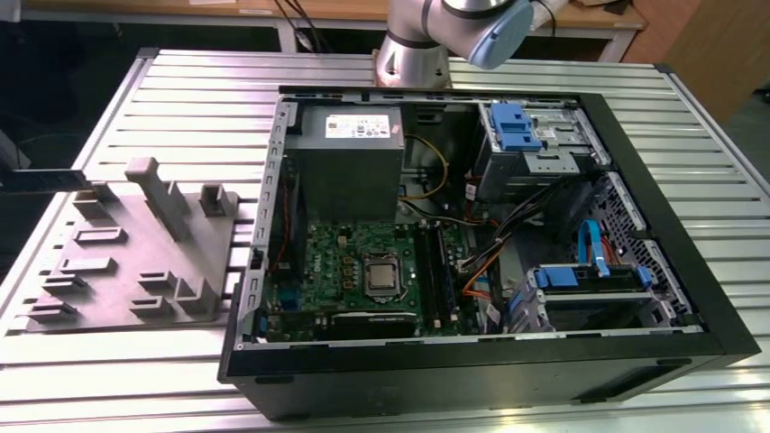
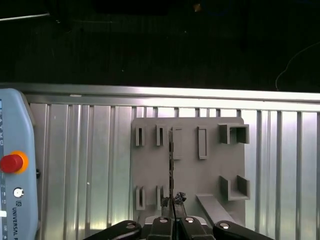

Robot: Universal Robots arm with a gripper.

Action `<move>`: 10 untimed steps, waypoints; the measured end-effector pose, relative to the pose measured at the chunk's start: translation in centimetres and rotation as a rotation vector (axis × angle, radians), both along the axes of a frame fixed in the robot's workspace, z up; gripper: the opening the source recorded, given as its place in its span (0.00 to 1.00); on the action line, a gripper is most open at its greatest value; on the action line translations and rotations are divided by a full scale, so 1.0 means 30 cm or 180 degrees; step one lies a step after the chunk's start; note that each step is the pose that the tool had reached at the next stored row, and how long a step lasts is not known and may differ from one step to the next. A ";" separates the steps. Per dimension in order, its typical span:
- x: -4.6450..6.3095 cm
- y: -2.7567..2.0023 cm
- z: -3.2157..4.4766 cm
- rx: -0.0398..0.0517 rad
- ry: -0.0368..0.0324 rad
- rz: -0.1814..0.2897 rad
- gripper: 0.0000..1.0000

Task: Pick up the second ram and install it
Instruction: 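Pick up the second ram and move it above second insertion slot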

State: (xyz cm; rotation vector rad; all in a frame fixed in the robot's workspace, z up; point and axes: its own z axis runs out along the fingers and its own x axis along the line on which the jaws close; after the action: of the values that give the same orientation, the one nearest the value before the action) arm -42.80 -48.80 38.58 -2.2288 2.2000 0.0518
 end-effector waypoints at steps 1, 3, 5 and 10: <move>0.000 0.000 0.008 0.0000 -0.0001 0.0000 0.11; 0.000 0.001 0.028 0.0000 -0.0003 0.0000 0.11; 0.000 0.001 0.045 0.0000 -0.0004 0.0000 0.11; 0.000 0.001 0.088 0.0000 -0.0008 0.0000 0.11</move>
State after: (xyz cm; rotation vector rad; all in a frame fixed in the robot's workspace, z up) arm -42.80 -48.78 41.22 -2.2276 2.1987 0.0491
